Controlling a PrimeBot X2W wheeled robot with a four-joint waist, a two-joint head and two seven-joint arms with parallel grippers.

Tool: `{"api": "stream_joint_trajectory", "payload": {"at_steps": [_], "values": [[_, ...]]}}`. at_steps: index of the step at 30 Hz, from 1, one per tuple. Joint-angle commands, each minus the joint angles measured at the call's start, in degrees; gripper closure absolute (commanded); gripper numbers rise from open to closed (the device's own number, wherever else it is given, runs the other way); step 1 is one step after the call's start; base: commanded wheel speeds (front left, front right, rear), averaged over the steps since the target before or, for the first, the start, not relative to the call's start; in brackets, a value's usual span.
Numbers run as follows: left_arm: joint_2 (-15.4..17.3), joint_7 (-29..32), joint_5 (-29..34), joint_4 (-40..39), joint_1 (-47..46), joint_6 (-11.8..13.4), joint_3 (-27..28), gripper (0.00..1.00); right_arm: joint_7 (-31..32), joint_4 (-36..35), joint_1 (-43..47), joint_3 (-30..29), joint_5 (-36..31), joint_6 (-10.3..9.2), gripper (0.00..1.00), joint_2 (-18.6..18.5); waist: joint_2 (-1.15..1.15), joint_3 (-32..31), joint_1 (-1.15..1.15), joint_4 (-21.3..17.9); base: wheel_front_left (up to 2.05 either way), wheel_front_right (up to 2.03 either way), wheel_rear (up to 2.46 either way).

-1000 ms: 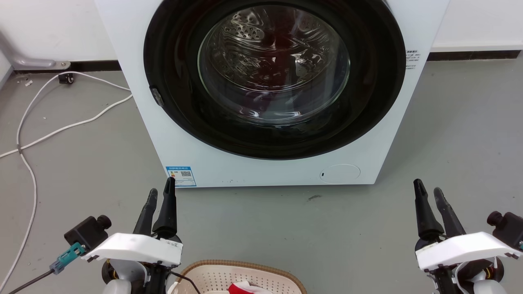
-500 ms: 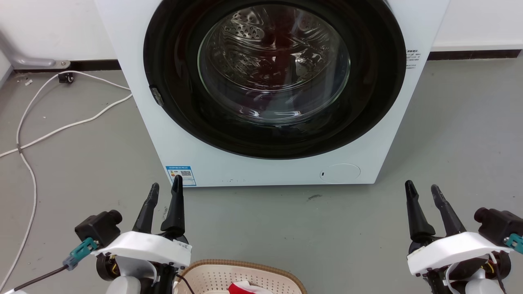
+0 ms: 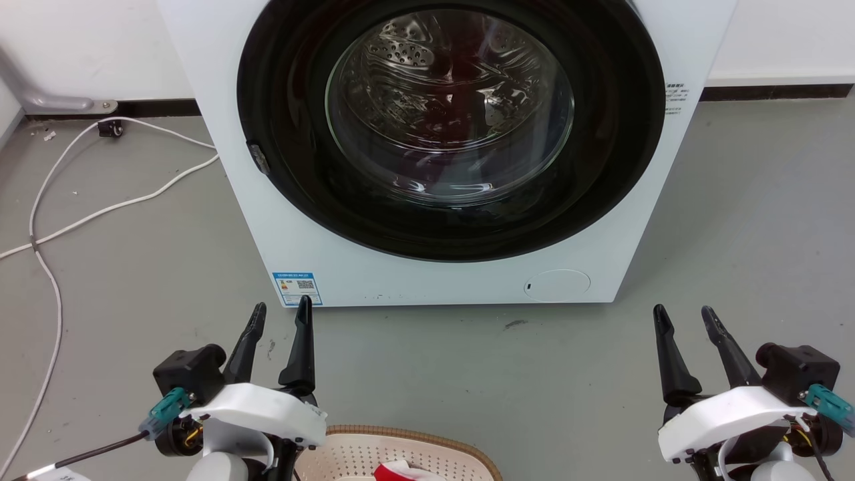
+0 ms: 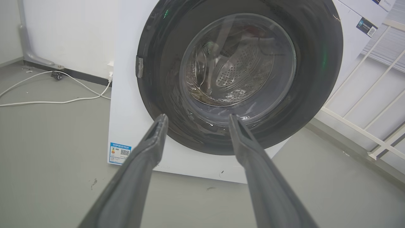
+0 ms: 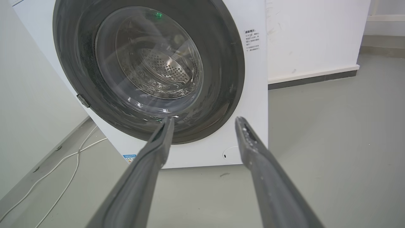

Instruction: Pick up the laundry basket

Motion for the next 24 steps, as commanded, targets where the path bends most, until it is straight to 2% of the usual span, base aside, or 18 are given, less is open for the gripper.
{"api": "stream_joint_trajectory", "payload": {"at_steps": [1,24], "values": [[0.3,-0.6,2.3,-0.1,-1.3,0.4,-0.1,0.0,-0.2,-0.8,0.1,0.1,-2.3,0.0,0.0,-0.1,0.0,0.0,0.0,0.0,0.0,0.0,0.0],[0.8,-3.3,14.6,1.6,-2.0,2.7,-1.8,0.0,-0.6,0.1,1.0,0.5,-12.0,-0.01,0.0,-0.1,0.0,0.0,0.0,0.1,0.0,0.0,0.0]]}}
